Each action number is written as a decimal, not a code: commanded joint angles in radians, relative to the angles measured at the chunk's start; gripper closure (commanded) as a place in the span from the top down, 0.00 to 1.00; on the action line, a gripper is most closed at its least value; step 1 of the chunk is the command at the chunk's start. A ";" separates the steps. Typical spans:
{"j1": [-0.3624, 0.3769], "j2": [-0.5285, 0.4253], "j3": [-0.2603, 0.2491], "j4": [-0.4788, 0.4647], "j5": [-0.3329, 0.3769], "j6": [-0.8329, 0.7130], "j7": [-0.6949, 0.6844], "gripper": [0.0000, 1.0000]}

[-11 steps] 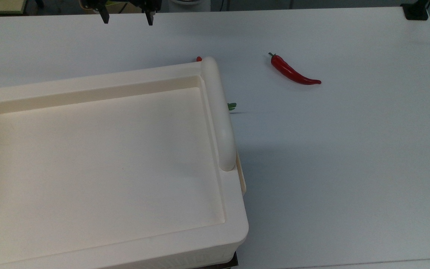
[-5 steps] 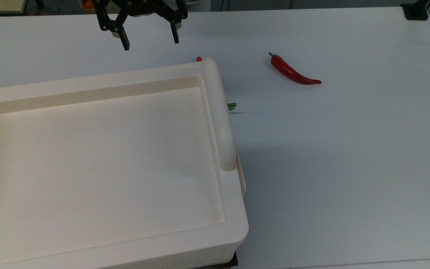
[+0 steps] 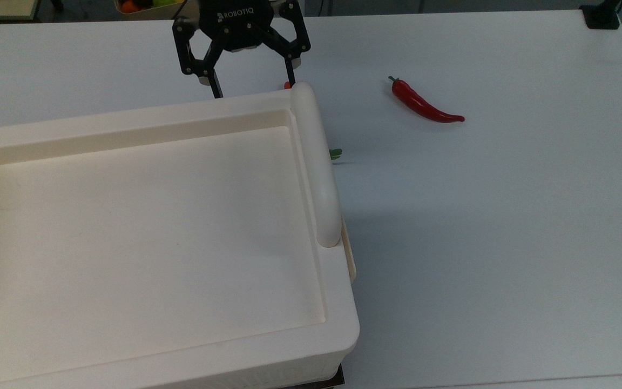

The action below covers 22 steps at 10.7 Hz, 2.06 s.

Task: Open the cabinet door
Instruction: 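Move the open gripper down to the cabinet door's edge, then close the gripper on the door edge and hold it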

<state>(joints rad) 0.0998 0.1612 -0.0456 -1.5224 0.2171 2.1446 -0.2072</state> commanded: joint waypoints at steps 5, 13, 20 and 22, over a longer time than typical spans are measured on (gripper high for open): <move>0.058 0.070 -0.008 0.033 -0.047 0.147 0.077 0.86; 0.057 0.113 -0.017 0.041 -0.100 0.268 0.080 0.56; 0.057 0.115 -0.017 0.053 -0.104 0.264 0.078 0.09; 0.055 0.103 -0.019 0.041 -0.105 0.245 0.075 0.07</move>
<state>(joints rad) 0.1463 0.2651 -0.0583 -1.4853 0.1213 2.4009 -0.1476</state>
